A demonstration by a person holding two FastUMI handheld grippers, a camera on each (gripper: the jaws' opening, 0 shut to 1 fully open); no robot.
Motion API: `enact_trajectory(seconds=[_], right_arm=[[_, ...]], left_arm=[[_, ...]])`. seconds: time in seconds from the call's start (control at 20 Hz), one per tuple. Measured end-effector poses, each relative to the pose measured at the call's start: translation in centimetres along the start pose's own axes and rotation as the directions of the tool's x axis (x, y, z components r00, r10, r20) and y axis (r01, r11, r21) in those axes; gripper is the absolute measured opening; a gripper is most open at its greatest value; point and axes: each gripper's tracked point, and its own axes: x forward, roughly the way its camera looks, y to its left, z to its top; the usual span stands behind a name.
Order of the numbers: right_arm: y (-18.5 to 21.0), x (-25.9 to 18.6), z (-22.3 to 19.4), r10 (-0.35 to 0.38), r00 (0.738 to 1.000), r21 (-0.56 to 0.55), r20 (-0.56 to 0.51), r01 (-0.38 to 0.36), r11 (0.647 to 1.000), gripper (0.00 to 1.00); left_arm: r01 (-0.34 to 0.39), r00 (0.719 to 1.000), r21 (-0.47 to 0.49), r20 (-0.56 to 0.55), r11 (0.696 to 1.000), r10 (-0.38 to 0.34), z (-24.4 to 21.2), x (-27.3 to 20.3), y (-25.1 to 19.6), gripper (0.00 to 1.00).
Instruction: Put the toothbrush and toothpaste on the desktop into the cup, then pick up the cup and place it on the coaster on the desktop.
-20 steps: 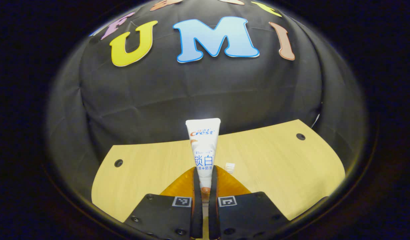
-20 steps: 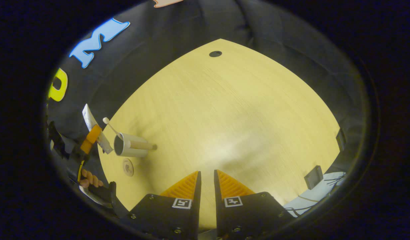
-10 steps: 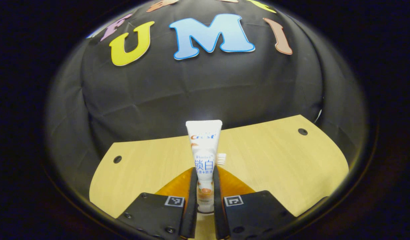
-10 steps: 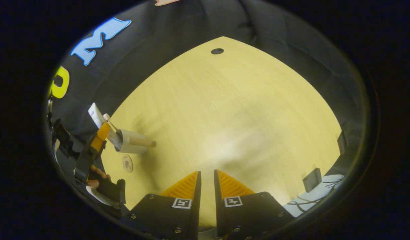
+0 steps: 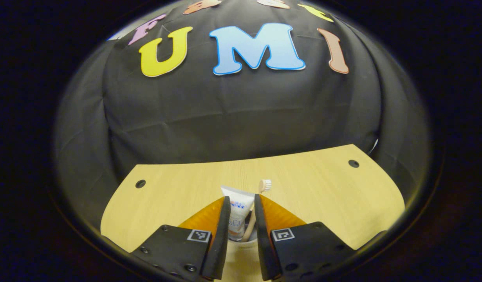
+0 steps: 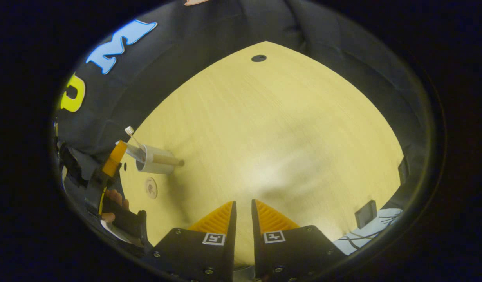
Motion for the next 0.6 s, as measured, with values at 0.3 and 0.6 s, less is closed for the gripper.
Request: enact_trajectory(seconds=[0.3, 0.6], right_arm=[[4.5, 0.8, 2.2, 0.068, 0.998, -0.145, -0.006, -0.069, 0.987, 0.21], [9.0, 1.8, 4.9, 0.101, 0.994, -0.29, -0.037, -0.108, 0.951, 0.19]], left_arm=[[-0.052, 0.999, -0.03, 0.0, 0.998, 0.052, 0.7, -4.4, 5.1, 0.42], [-0.154, 0.988, -0.089, -0.028, 0.984, 0.152, 0.3, -9.9, 12.6, 0.42]])
